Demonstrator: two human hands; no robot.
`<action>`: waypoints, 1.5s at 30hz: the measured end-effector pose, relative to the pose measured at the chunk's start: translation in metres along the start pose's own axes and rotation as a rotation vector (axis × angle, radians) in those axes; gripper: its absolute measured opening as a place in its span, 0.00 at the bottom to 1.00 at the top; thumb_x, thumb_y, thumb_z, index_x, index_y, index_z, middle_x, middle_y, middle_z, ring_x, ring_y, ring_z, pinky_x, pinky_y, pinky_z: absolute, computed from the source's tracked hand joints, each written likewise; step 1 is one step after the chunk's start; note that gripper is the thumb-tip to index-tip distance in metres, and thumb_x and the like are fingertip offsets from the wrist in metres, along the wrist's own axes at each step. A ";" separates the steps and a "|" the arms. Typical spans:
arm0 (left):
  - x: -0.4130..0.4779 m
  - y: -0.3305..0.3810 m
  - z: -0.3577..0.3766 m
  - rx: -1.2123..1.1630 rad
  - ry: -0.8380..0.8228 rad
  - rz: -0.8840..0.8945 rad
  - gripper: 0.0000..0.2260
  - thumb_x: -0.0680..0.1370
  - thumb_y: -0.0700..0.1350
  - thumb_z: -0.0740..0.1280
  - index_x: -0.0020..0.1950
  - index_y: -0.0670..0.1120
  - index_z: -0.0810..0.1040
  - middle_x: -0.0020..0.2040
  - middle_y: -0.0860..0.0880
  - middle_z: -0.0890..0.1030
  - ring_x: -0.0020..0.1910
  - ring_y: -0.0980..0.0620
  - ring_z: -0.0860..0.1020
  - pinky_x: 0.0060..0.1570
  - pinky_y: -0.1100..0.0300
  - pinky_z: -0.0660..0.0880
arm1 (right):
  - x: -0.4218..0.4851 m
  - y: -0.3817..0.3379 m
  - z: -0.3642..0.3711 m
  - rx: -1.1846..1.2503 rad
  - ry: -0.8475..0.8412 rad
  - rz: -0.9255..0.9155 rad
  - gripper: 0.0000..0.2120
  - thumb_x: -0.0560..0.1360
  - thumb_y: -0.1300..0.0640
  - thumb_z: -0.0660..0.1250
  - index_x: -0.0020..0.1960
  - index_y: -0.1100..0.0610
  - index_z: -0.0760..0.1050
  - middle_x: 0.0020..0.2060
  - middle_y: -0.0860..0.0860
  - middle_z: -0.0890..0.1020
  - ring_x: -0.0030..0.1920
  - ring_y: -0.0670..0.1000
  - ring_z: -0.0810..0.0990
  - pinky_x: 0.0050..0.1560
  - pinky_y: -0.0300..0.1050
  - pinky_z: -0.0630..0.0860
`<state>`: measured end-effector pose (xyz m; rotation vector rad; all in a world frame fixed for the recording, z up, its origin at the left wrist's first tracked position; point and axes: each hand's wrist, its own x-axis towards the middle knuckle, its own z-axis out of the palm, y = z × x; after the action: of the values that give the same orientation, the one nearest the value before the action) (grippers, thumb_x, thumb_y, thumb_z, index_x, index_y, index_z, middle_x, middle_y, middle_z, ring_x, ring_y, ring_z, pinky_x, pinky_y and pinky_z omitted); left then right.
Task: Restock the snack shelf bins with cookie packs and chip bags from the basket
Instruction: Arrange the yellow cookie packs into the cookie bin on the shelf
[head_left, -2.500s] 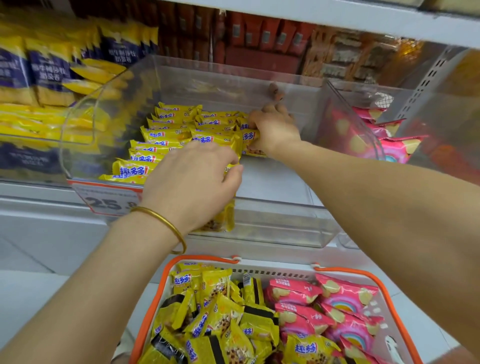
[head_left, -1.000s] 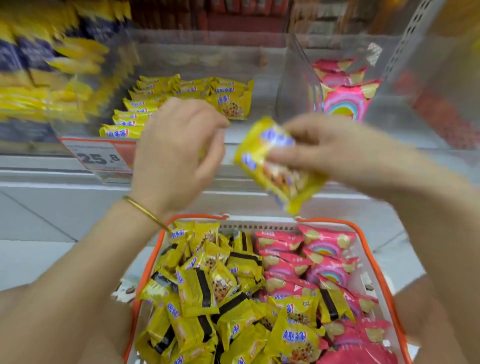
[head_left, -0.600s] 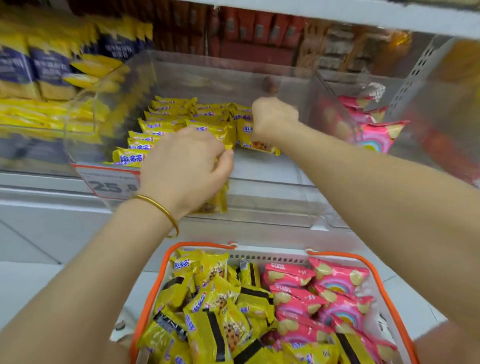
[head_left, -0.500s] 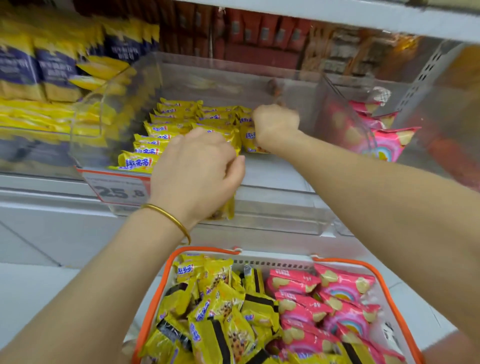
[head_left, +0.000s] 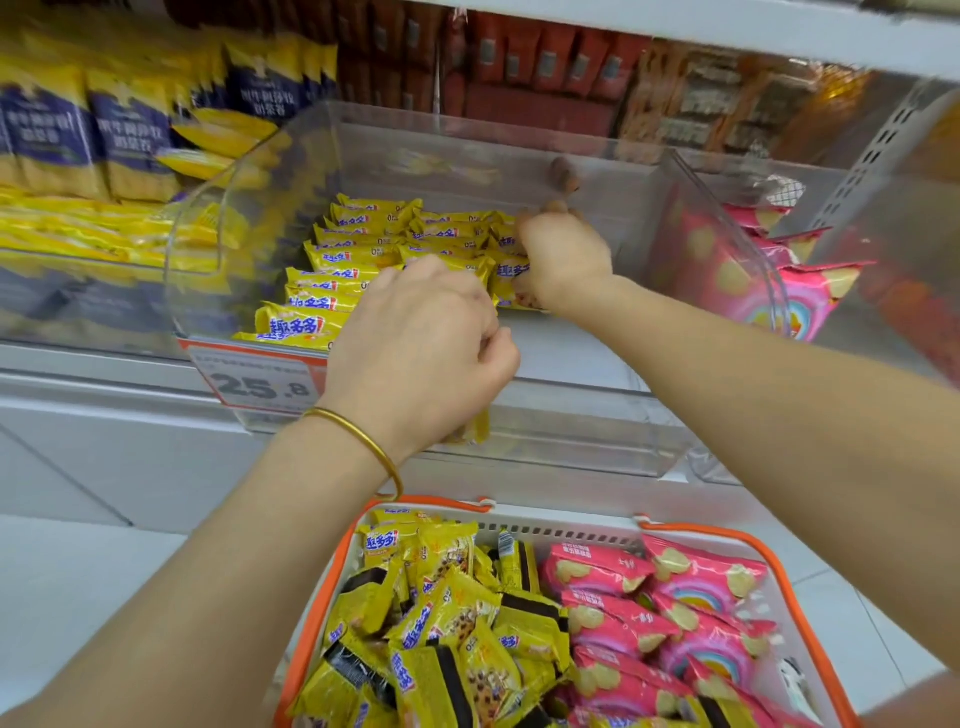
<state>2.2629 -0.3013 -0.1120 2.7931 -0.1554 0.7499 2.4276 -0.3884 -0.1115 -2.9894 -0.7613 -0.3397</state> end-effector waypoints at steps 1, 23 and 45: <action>0.000 -0.001 0.000 -0.002 0.009 0.005 0.14 0.71 0.52 0.53 0.26 0.51 0.59 0.45 0.52 0.81 0.47 0.48 0.71 0.47 0.53 0.65 | 0.000 0.001 0.000 0.006 0.008 0.015 0.17 0.71 0.63 0.70 0.59 0.59 0.72 0.60 0.59 0.70 0.62 0.61 0.69 0.48 0.50 0.72; -0.078 0.059 0.013 -0.014 -0.160 0.205 0.11 0.75 0.48 0.58 0.44 0.45 0.78 0.39 0.46 0.79 0.41 0.42 0.76 0.38 0.49 0.74 | -0.222 0.043 -0.039 0.605 -0.198 -0.181 0.10 0.71 0.67 0.66 0.47 0.54 0.79 0.31 0.42 0.77 0.31 0.37 0.76 0.35 0.29 0.69; -0.106 0.100 0.074 -0.408 -0.751 -0.116 0.21 0.76 0.53 0.66 0.67 0.49 0.71 0.56 0.51 0.78 0.52 0.54 0.76 0.50 0.62 0.72 | -0.256 0.106 0.053 0.818 -0.729 -0.040 0.07 0.75 0.61 0.68 0.52 0.60 0.77 0.37 0.50 0.75 0.37 0.45 0.72 0.39 0.35 0.69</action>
<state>2.1902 -0.4129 -0.2065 2.5060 -0.2389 -0.3517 2.2696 -0.5962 -0.2173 -2.2468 -0.7329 0.8884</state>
